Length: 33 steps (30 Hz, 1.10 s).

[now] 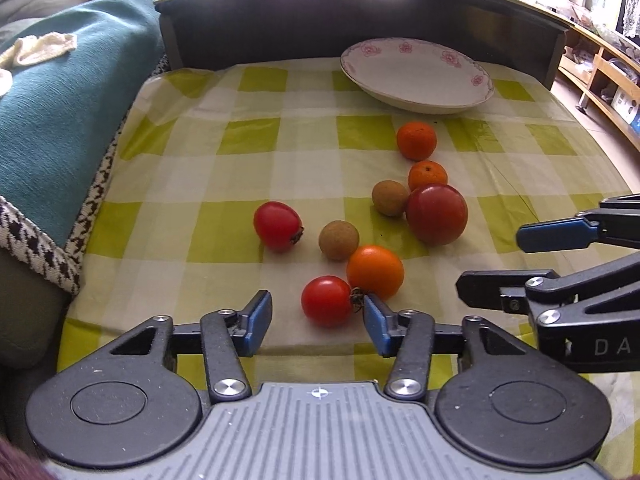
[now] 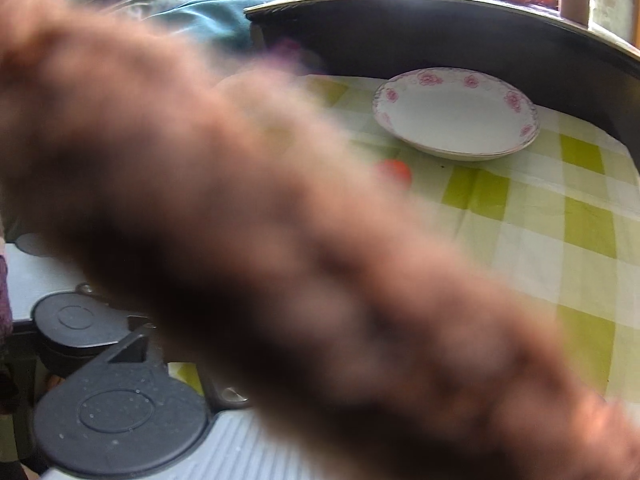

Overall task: Organize fruits
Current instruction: 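Grasp the red cherry tomato with the left tool while the right tool grasps an orange cherry tomato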

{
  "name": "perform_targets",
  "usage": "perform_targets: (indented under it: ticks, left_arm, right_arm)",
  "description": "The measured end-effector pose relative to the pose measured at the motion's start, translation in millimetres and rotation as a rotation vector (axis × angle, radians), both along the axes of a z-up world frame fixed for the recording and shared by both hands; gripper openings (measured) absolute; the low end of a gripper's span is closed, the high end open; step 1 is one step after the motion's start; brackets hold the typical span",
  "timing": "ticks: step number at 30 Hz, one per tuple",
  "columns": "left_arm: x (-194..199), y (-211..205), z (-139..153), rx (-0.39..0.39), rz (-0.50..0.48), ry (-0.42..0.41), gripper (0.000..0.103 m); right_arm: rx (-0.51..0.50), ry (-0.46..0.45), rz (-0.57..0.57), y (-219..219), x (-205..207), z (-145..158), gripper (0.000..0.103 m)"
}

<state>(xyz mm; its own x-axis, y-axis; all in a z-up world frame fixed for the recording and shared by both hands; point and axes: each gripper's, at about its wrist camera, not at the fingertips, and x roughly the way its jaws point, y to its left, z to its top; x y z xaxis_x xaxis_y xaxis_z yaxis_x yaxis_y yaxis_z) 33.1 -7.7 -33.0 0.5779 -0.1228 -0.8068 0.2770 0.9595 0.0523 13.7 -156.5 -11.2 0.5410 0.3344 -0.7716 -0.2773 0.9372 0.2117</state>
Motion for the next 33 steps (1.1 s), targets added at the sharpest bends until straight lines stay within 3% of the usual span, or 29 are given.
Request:
perform_targets:
  ticks: [3, 5, 10, 20, 28, 33]
  left_arm:
    - [2, -1, -4, -0.011, -0.012, 0.016, 0.044]
    - [3, -2, -4, -0.012, -0.015, 0.011, 0.044]
    - [5, 5, -2, -0.026, -0.014, 0.020, 0.042]
    - [5, 16, 3, 0.033, 0.003, 0.014, 0.042]
    - [12, 26, -2, 0.018, 0.049, 0.045, 0.045]
    - [14, 27, -3, 0.025, 0.060, 0.030, 0.051]
  right_arm:
    - [0.020, 0.007, 0.034, 3, 2, -2, 0.053]
    - [0.035, 0.012, 0.053, 6, 3, -3, 0.046]
    - [0.088, 0.029, 0.112, 8, 7, -3, 0.043]
    - [0.118, 0.034, 0.195, 23, 24, -11, 0.043]
    - [0.134, 0.021, 0.196, 31, 35, -17, 0.043]
    - [0.128, 0.010, 0.194, 35, 34, -20, 0.031]
